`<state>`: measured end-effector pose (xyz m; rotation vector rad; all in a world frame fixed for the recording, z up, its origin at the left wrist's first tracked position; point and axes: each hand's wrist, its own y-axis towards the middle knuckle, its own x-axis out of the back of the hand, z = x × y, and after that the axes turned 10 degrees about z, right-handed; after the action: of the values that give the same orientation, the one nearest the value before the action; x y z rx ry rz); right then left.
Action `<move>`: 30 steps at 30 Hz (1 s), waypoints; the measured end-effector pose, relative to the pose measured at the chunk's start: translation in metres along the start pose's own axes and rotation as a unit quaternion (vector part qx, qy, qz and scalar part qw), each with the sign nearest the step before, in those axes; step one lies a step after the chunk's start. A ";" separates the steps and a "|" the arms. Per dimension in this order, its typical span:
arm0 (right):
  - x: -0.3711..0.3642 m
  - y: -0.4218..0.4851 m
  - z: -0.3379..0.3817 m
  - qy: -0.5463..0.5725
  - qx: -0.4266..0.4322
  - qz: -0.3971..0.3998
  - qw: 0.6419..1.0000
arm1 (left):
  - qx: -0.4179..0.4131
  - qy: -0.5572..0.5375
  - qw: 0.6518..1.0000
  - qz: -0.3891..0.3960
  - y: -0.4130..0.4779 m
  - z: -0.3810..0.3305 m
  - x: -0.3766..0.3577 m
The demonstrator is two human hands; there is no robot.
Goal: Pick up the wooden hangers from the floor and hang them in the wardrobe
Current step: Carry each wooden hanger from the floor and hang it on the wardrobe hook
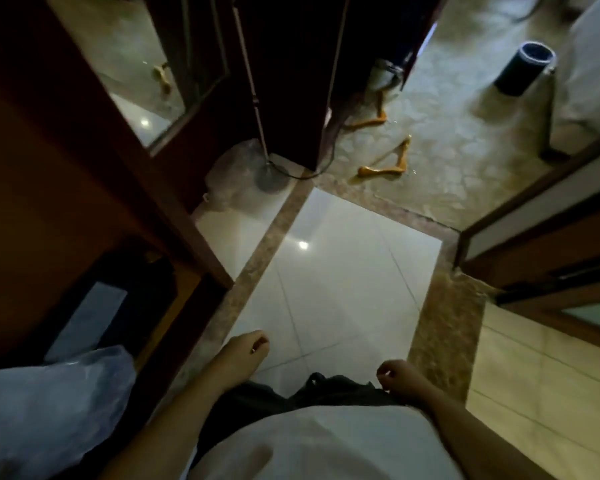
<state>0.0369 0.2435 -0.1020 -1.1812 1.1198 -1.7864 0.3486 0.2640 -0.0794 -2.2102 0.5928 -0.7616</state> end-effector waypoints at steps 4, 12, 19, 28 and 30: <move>0.011 -0.011 -0.067 0.053 -0.029 -0.013 0.998 | 0.047 0.037 0.997 0.058 0.034 -0.017 -0.041; 0.022 -0.015 -0.121 0.177 -0.042 -0.039 0.983 | 0.026 0.130 0.983 0.124 0.103 -0.089 -0.050; 0.077 0.011 -0.123 0.273 -0.057 -0.071 0.958 | 0.003 0.175 0.972 0.154 0.162 -0.142 -0.027; 0.271 0.060 -0.089 0.364 -0.012 -0.164 0.917 | 0.009 0.251 0.950 0.183 0.290 -0.247 0.071; 0.315 0.070 -0.081 0.379 0.003 -0.197 0.904 | 0.002 0.260 0.951 0.170 0.318 -0.277 0.097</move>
<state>-0.1363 -0.0395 -0.0815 -0.7297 1.3446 -2.6939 0.1751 -0.1298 -0.1251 -1.8222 1.1910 -1.1580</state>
